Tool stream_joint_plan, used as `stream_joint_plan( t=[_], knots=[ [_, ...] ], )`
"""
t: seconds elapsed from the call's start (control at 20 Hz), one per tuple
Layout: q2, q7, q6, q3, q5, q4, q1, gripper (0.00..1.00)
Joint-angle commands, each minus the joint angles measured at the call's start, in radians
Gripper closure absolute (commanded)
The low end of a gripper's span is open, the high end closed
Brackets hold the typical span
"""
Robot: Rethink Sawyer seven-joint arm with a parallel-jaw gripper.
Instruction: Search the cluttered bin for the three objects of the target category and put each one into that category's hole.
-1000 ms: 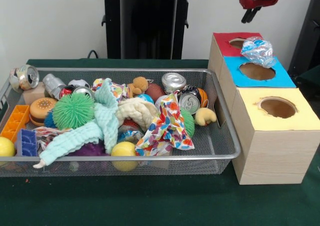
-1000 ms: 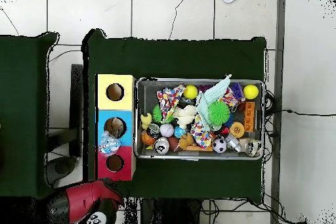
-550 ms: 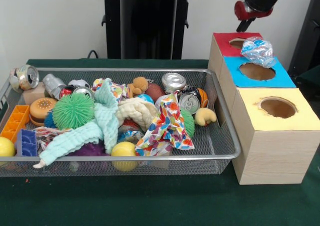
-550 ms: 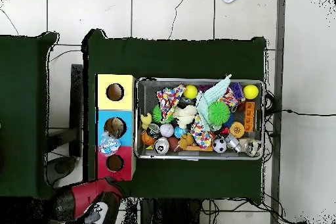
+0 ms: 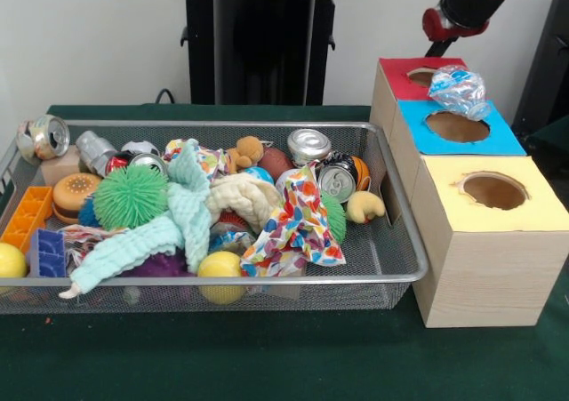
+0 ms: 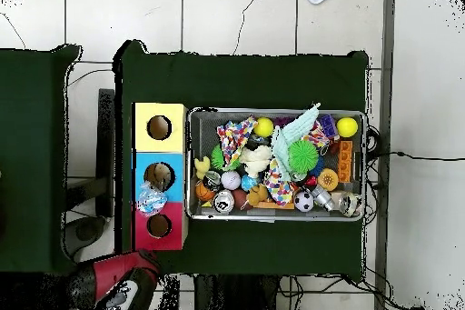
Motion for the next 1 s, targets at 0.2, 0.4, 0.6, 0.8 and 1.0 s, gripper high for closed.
stream_joint_plan(
  t=[0.2, 0.4, 0.6, 0.8, 1.0],
  knots=[
    [-0.013, 0.295, 0.021, 0.026, 0.119, -0.098, 0.039, 1.0],
    [-0.02, 0.287, 0.047, 0.013, 0.13, -0.101, 0.044, 1.0],
    [0.017, 0.256, 0.058, -0.014, 0.115, -0.149, 0.032, 1.0],
    [0.033, 0.259, 0.108, -0.029, 0.113, -0.206, 0.023, 1.0],
    [-0.013, 0.273, 0.189, -0.047, 0.11, -0.229, 0.025, 1.0]
  ],
)
